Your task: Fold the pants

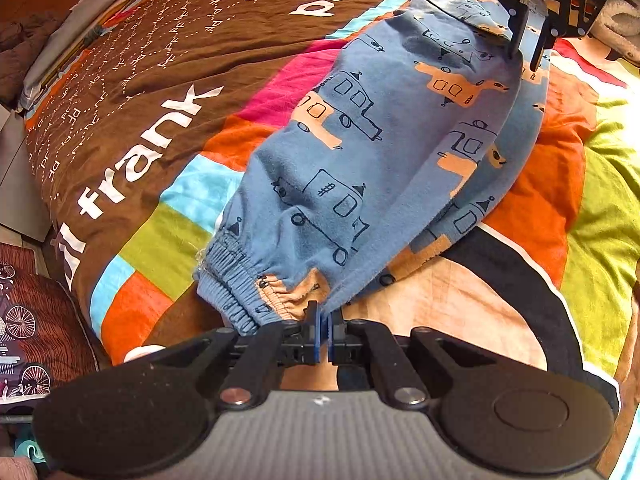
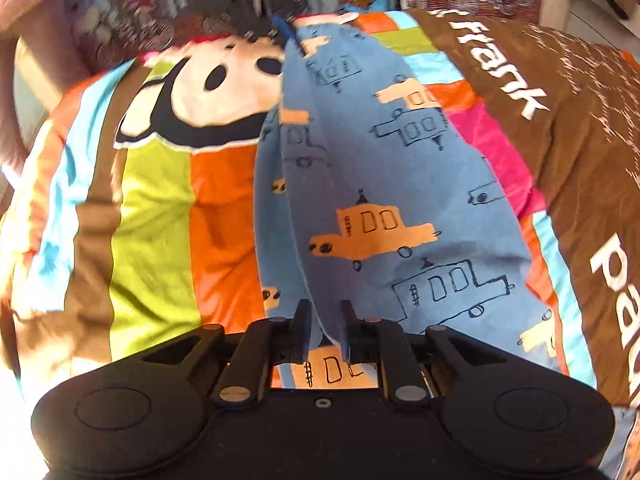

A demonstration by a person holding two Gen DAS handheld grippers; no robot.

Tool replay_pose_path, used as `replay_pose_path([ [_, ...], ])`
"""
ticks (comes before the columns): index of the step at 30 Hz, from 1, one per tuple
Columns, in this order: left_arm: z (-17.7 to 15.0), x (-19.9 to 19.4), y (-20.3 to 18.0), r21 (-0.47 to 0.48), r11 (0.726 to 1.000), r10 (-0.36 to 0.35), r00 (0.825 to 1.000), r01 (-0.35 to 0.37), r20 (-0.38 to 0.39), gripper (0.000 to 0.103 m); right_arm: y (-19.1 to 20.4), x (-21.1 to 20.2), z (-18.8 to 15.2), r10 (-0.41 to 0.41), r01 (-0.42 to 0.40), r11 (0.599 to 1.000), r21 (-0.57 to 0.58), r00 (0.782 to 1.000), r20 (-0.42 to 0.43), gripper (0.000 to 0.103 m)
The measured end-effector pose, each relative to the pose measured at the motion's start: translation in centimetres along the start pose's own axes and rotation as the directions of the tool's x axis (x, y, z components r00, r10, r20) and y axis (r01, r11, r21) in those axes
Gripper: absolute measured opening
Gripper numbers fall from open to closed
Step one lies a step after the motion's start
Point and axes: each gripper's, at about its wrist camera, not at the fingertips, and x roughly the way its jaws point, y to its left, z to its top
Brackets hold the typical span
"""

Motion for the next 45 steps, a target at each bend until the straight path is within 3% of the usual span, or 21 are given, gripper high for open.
replay_pose_path([
  [3, 0.0, 0.1, -0.1, -0.003, 1.000, -0.001, 1.000, 0.001, -0.002, 0.003, 0.6, 1.0, -0.3, -0.062, 0.059, 0.995, -0.078, 0.998, -0.028, 0.018],
  [5, -0.1, 0.2, -0.2, 0.005, 1.000, -0.002, 1.000, 0.002, -0.005, 0.003, 0.3, 1.5, -0.6, -0.056, 0.053, 0.996, -0.075, 0.997, -0.043, 0.000],
  [13, -0.7, 0.2, -1.0, 0.022, 0.999, -0.028, 0.999, 0.028, -0.023, 0.002, 0.4, 0.2, -1.0, 0.040, -0.039, 0.998, 0.039, 0.999, -0.022, 0.000],
  [18, -0.7, 2.0, -2.2, 0.062, 0.998, 0.013, 0.999, -0.011, -0.041, 0.003, 1.2, 3.0, -1.6, 0.045, -0.042, 0.998, 0.054, 0.997, -0.062, 0.000],
  [20, -0.7, 1.6, -2.5, 0.073, 0.997, 0.022, 0.999, -0.019, -0.038, 0.006, 1.1, 3.6, -1.8, 0.054, -0.049, 0.996, 0.078, 0.996, -0.068, 0.007],
  [22, -1.1, 0.8, -2.6, 0.060, 0.998, 0.004, 0.999, -0.002, -0.037, 0.031, 1.0, 3.4, -1.7, 0.066, -0.059, 0.993, 0.103, 0.996, -0.062, 0.015],
  [25, -2.0, -0.4, -3.1, 0.052, 0.999, -0.007, 0.998, 0.010, -0.057, 0.048, 1.3, 2.7, -1.8, 0.091, -0.084, 0.988, 0.126, 0.995, -0.043, 0.034],
  [28, -2.5, -1.9, -4.0, 0.028, 0.999, -0.024, 0.997, 0.026, -0.077, 0.048, 1.7, 1.5, -1.9, 0.109, -0.103, 0.984, 0.145, 0.994, -0.029, 0.043],
  [31, -0.6, -3.7, -5.2, -0.073, 0.993, -0.097, 0.995, 0.096, -0.016, 0.048, 1.3, -0.4, -2.6, 0.151, -0.146, 0.970, 0.195, 0.989, -0.010, 0.045],
  [35, 4.8, -3.8, -8.8, -0.166, 0.952, -0.236, 0.963, 0.256, 0.133, 0.048, -0.9, -3.7, -4.5, 0.132, -0.139, 0.940, 0.313, 0.990, 0.043, 0.053],
  [39, 11.3, -1.0, -12.4, -0.193, 0.920, -0.292, 0.926, 0.340, 0.240, 0.048, -4.7, -6.4, -7.2, 0.032, -0.044, 0.912, 0.408, 0.999, 0.036, 0.053],
  [45, 17.6, 3.9, -14.7, -0.296, 0.842, -0.369, 0.883, 0.450, 0.290, 0.041, -10.6, -9.1, -11.0, -0.092, 0.074, 0.872, 0.483, 0.996, 0.014, 0.053],
])
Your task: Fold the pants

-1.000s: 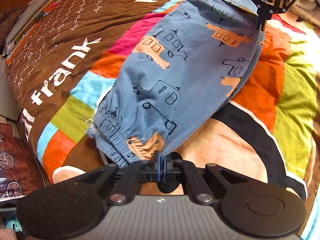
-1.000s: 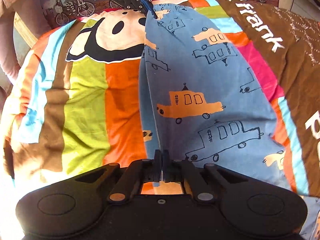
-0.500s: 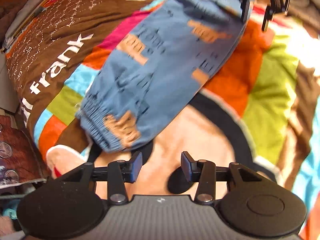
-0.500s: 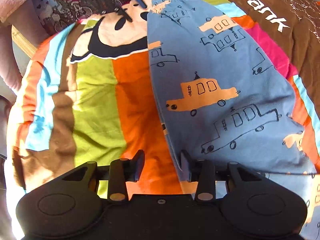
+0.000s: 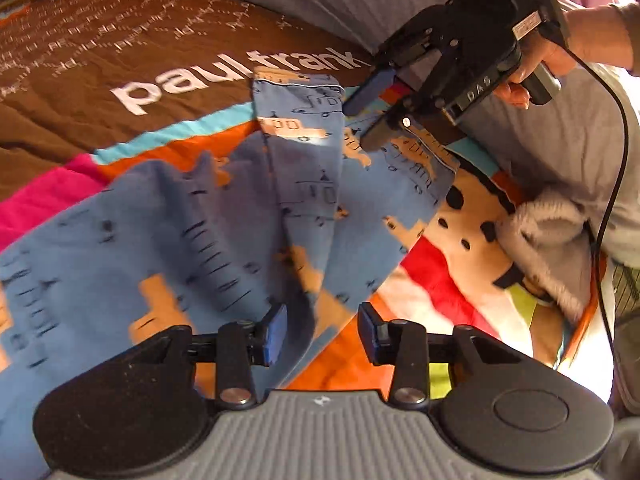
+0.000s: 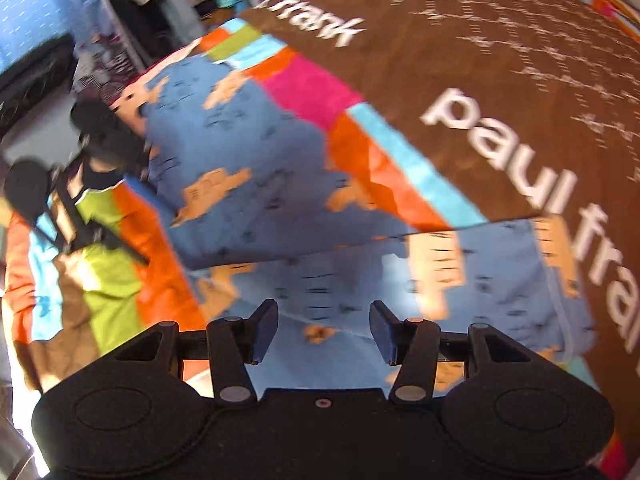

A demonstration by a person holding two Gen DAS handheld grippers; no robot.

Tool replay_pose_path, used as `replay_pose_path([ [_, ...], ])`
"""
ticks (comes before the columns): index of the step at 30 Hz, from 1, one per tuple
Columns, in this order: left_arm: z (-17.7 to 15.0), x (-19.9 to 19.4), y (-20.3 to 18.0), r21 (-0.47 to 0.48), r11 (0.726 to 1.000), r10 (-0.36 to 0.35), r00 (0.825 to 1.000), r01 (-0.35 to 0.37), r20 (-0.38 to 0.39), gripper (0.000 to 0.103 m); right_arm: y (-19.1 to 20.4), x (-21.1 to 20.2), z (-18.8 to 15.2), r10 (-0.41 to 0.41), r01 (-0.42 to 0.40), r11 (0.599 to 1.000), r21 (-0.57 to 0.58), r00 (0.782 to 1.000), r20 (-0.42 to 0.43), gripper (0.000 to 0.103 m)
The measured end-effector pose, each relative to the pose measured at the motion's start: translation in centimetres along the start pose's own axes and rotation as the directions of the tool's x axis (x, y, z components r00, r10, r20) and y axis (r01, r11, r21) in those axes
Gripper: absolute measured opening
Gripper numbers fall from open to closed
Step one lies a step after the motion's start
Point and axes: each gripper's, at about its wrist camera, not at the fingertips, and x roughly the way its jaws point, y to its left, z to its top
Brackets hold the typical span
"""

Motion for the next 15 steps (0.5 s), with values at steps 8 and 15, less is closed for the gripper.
replay_pose_path([
  [8, 1.8, 2.9, 1.5, -0.097, 0.995, 0.018, 0.999, -0.022, -0.043, 0.027, -3.2, -1.0, -1.0, -0.018, 0.018, 1.000, -0.010, 1.000, 0.019, 0.053],
  [15, 1.9, 3.4, -0.1, -0.046, 0.999, -0.005, 0.997, 0.001, -0.081, 0.013, -6.2, 0.0, 1.1, -0.042, 0.041, 0.991, -0.127, 0.999, -0.007, 0.053],
])
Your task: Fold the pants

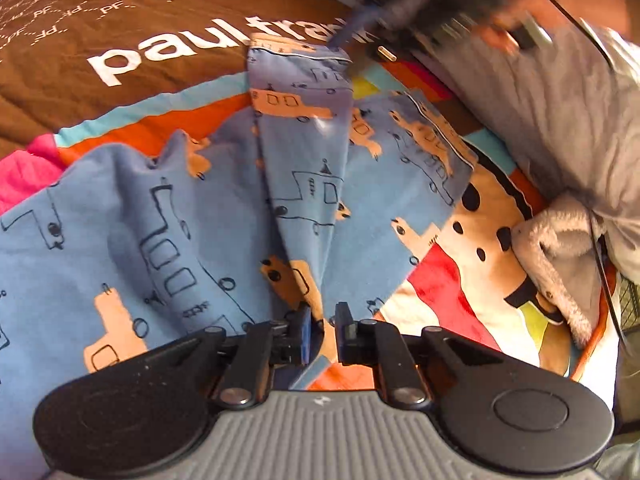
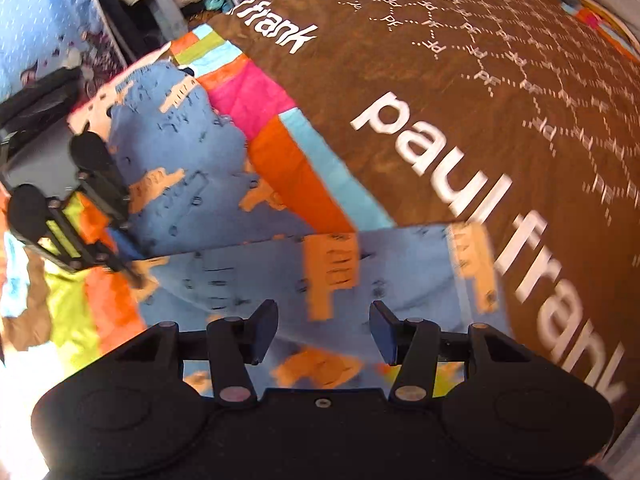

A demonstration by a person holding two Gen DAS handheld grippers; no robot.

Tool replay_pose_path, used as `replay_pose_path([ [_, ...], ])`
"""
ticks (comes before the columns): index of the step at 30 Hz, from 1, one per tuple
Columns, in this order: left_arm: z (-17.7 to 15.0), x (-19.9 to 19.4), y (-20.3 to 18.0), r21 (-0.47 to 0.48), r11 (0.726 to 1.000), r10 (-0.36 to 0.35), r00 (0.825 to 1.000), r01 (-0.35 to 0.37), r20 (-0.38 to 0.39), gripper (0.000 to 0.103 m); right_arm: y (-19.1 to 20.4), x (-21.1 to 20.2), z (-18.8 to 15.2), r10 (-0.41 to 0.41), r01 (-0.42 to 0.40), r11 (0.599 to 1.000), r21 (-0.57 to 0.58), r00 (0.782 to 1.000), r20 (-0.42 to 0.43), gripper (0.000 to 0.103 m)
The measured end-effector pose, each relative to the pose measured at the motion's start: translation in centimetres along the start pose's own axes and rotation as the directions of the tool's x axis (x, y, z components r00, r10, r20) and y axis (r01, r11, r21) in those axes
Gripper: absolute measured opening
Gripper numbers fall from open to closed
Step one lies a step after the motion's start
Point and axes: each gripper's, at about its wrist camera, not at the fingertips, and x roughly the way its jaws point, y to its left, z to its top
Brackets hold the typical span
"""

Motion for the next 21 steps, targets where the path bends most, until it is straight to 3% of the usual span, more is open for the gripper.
replay_pose_path([
  [5, -0.3, 0.4, 0.3, -0.035, 0.999, 0.006, 1.000, -0.006, -0.008, 0.013, -5.2, 1.9, 3.4, -0.020, 0.019, 0.999, -0.046, 1.000, -0.021, 0.043],
  [8, -0.3, 0.6, 0.3, -0.034, 0.999, 0.007, 1.000, -0.007, -0.010, 0.013, -7.2, 3.6, 5.4, -0.024, 0.012, 0.991, -0.134, 0.996, -0.090, 0.032],
  [11, -0.3, 0.8, 0.3, -0.032, 0.999, 0.007, 1.000, -0.007, -0.012, 0.013, -7.9, 5.0, 7.0, -0.035, -0.013, 0.964, -0.265, 0.984, -0.176, 0.029],
  [16, -0.3, 1.0, 0.7, -0.043, 0.999, -0.004, 1.000, 0.004, -0.011, 0.013, -7.3, 6.4, 9.5, -0.033, -0.125, 0.873, -0.472, 0.949, -0.313, 0.026],
  [21, -0.5, 1.1, 1.2, -0.058, 0.998, -0.020, 1.000, 0.020, -0.004, 0.013, -4.8, 9.2, 10.6, -0.088, -0.274, 0.696, -0.663, 0.885, -0.458, 0.026],
])
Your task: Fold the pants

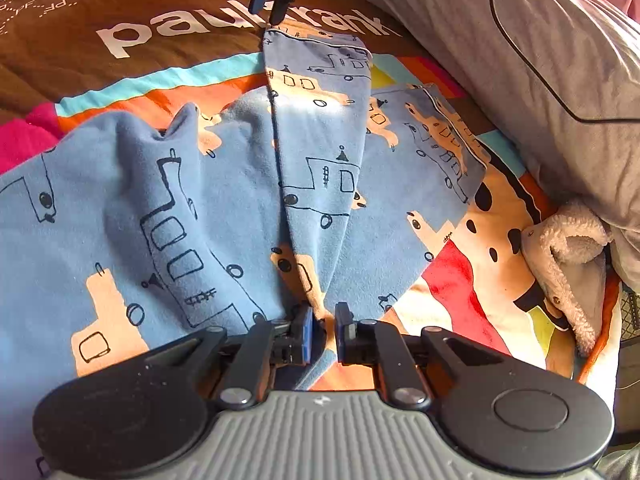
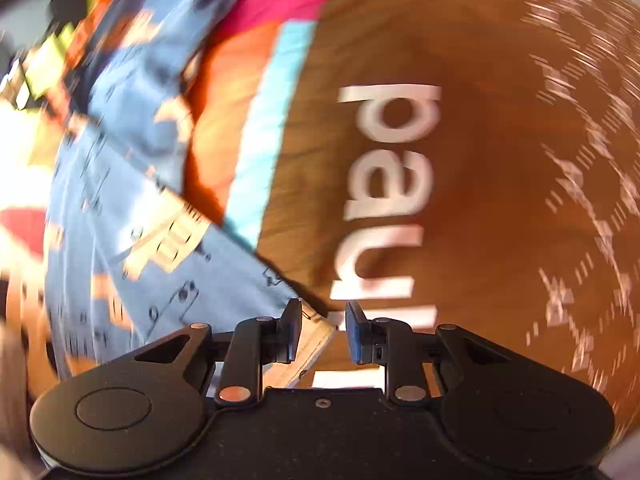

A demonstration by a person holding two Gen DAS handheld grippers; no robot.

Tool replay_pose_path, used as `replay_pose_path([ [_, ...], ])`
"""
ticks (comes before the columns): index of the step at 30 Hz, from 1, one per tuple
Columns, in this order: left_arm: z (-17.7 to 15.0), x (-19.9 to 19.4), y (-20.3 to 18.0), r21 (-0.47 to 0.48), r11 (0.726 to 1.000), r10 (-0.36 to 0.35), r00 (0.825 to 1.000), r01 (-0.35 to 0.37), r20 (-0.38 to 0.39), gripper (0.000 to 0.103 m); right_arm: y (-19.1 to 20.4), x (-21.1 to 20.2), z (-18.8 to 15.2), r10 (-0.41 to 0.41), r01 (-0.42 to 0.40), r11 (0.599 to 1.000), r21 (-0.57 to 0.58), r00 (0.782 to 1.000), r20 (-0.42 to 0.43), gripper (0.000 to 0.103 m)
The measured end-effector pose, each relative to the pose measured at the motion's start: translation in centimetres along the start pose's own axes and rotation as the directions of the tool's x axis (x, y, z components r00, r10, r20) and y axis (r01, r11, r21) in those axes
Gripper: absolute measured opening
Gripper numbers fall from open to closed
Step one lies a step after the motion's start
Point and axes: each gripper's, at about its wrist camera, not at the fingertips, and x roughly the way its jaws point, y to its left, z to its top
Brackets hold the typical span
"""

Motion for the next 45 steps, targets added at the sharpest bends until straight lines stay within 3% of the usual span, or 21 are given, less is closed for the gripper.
replay_pose_path([
  [5, -0.1, 0.1, 0.7, -0.017, 1.000, -0.022, 1.000, 0.022, 0.007, 0.013, 0.6, 2.8, 1.9, 0.077, -0.118, 0.971, -0.208, 0.978, -0.196, 0.027],
  [8, -0.1, 0.2, 0.8, -0.016, 0.999, -0.027, 1.000, 0.027, 0.009, 0.013, 0.5, 3.6, 2.4, 0.088, -0.144, 0.961, -0.237, 0.969, -0.232, 0.025],
  [10, -0.1, 0.1, 0.8, -0.010, 1.000, -0.027, 1.000, 0.027, 0.007, 0.013, 0.3, 3.9, 2.7, 0.114, -0.174, 0.959, -0.225, 0.960, -0.256, 0.012],
  [16, -0.1, 0.2, 0.1, 0.016, 1.000, -0.008, 1.000, 0.008, 0.011, 0.012, 0.0, 0.9, 2.0, 0.099, -0.123, 0.984, -0.125, 0.977, -0.187, 0.009],
  [19, -0.2, 0.0, -0.5, 0.048, 0.999, 0.024, 1.000, -0.024, 0.018, 0.005, 0.9, -1.4, 0.8, 0.063, -0.076, 0.994, -0.084, 0.988, -0.139, 0.008],
  [25, -0.4, -0.5, -1.3, 0.095, 0.994, 0.056, 0.998, -0.058, 0.025, 0.002, 7.2, -5.1, -2.6, 0.008, -0.013, 0.998, -0.054, 0.996, -0.091, 0.008],
  [31, -0.6, -0.6, -2.3, 0.146, 0.986, 0.079, 0.997, -0.080, 0.012, 0.002, 15.1, -6.8, -5.6, 0.023, -0.024, 1.000, -0.015, 0.995, -0.102, 0.008],
  [38, -0.7, -0.4, -3.7, 0.222, 0.970, 0.103, 0.995, -0.099, -0.006, 0.002, 21.9, -3.9, -7.3, 0.087, -0.077, 0.993, 0.085, 0.988, -0.129, 0.008],
  [45, -1.0, -0.2, -4.6, 0.291, 0.950, 0.122, 0.992, -0.110, -0.024, 0.002, 25.3, 0.6, -7.2, 0.055, -0.036, 0.994, 0.107, 0.983, -0.175, 0.008],
])
